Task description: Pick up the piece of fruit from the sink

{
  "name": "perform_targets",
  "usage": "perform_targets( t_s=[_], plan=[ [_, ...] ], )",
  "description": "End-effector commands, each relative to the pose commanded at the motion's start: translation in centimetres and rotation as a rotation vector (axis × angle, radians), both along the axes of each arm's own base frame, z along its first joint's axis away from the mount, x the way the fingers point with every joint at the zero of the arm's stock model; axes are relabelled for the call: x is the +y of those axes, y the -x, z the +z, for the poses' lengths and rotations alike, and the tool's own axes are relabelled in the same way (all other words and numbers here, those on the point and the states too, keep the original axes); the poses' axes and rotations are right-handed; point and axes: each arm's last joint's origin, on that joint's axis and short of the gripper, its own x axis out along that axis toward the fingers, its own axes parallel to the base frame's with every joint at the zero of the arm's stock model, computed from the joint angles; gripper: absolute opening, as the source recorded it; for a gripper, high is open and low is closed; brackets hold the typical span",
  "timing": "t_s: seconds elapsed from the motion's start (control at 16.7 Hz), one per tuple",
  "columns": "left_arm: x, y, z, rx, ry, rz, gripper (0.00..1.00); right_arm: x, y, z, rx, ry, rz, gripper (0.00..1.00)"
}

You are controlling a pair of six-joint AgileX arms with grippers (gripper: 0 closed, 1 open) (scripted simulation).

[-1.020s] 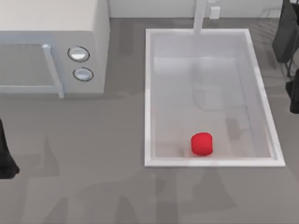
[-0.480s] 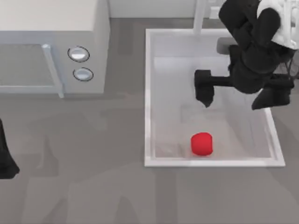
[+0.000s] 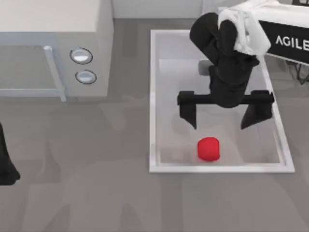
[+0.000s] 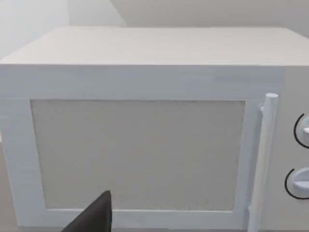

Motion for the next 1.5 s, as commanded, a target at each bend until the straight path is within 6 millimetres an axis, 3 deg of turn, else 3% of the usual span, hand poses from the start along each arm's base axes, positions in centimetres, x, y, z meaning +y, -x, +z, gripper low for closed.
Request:
perform_targets(
  t_s=[0.3, 0.42, 0.9, 1.2, 1.5],
  plan=[
    [0.0, 0.0, 0.0, 0.000, 0.000, 0.000, 1.00, -0.2, -0.1, -0.6, 0.002, 0.001, -0.004, 1.00],
    [0.0, 0.0, 0.0, 0.000, 0.000, 0.000, 1.00, 0.0, -0.4, -2.7, 0.006, 0.003, -0.004, 1.00],
    [0.0, 0.0, 0.0, 0.000, 0.000, 0.000, 1.00, 0.1, -0.2, -14.4, -0.007, -0.004, 0.000, 1.00],
    [0.0, 0.0, 0.0, 0.000, 0.000, 0.000, 1.00, 0.0, 0.0, -15.3, 0.000, 0.000, 0.000, 1.00],
    [0.0, 0.0, 0.0, 0.000, 0.000, 0.000, 1.00, 0.0, 0.0, -15.3, 0.000, 0.000, 0.000, 0.62]
  ],
)
